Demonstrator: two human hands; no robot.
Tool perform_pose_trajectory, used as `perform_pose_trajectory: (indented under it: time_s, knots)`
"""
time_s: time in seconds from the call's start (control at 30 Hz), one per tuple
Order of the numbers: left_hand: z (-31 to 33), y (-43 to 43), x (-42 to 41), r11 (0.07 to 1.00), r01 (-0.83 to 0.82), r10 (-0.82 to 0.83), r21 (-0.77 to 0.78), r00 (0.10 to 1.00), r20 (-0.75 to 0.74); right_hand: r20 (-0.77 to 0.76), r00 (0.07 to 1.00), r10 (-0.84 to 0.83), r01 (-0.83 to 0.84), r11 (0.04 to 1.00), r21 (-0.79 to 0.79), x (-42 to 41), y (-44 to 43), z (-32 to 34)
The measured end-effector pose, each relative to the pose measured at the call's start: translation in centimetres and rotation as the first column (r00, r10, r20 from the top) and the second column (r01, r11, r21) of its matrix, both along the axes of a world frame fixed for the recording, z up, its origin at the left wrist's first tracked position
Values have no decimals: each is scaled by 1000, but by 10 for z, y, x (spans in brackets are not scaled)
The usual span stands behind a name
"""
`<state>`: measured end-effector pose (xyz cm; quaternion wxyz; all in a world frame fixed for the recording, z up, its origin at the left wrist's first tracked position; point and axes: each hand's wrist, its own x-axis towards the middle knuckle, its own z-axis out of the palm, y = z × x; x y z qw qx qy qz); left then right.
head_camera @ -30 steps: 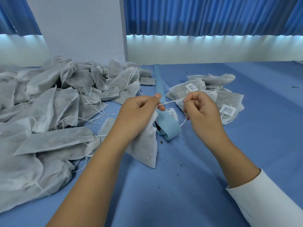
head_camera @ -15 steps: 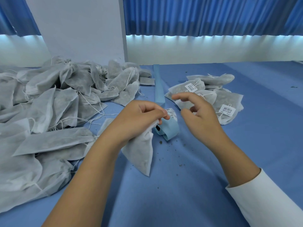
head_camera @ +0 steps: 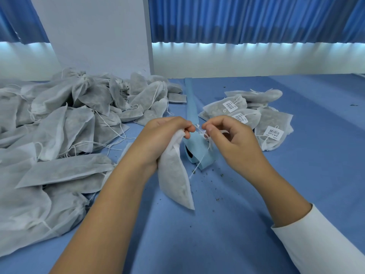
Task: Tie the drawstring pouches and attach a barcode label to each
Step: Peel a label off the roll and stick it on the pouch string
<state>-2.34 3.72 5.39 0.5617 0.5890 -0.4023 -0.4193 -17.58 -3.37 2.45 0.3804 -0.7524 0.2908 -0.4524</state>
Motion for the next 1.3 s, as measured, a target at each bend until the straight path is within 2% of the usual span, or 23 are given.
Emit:
perform_pose_trajectory:
  time_s: [0.13, 0.3, 0.47, 0.57, 0.6, 0.63, 0.7, 0.77, 0.87, 0.97, 1.03, 1.13, 1.23, 1.3]
  knots:
    - [-1, 0, -1, 999, 29, -28, -41, 999, 17, 4, 994, 109, -108, 986, 124, 0, 0, -1]
    - [-3, -3, -1, 999, 2, -2, -40, 1000, -9, 5, 991, 136, -136, 988, 76, 1, 2, -2]
    - [-3, -3, -9, 998, 26, -36, -55, 981, -189, -29, 999, 23, -24, 999, -30, 6, 2, -7]
    - [-4, -4, -15, 992, 39, -79, -123, 936, -342, -124, 991, -56, 30, 979, -204, 7, 2, -11]
    - [-5, -4, -14, 990, 11, -58, -140, 941, -332, -164, 984, -71, 25, 964, -265, 7, 2, -12]
    - [-7, -5, -12, 988, -31, -6, -150, 970, -244, -198, 977, -79, 12, 948, -318, 7, 2, -13]
    - [-9, -7, -4, 978, -110, 121, -179, 991, 53, -234, 968, -86, -13, 919, -393, 7, 1, -13]
    - [-9, -4, 4, 979, -64, 109, -193, 967, 230, -227, 965, -129, 10, 888, -460, 4, -1, -11]
    - [-8, -1, 9, 993, 53, -11, -108, 933, 359, -156, 965, -211, 102, 848, -519, -3, -6, -6]
    - [-7, 1, 9, 984, 176, -157, -6, 894, 420, -97, 969, -228, 139, 827, -545, -6, -6, -3]
    - [-6, 3, 6, 966, 257, -244, 27, 873, 422, -59, 982, -179, 130, 867, -481, -5, -4, -2]
    - [-3, 7, 1, 952, 307, -295, 3, 913, 282, 21, 1000, -23, 26, 986, -164, -6, -4, 3]
    - [-4, 6, -1, 947, 322, -311, -24, 930, 195, 133, 985, 112, -133, 979, 157, -4, -3, 5]
    - [-4, 5, -3, 947, 319, -312, -40, 941, 131, 118, 992, 46, -68, 980, 189, -3, -4, 1]
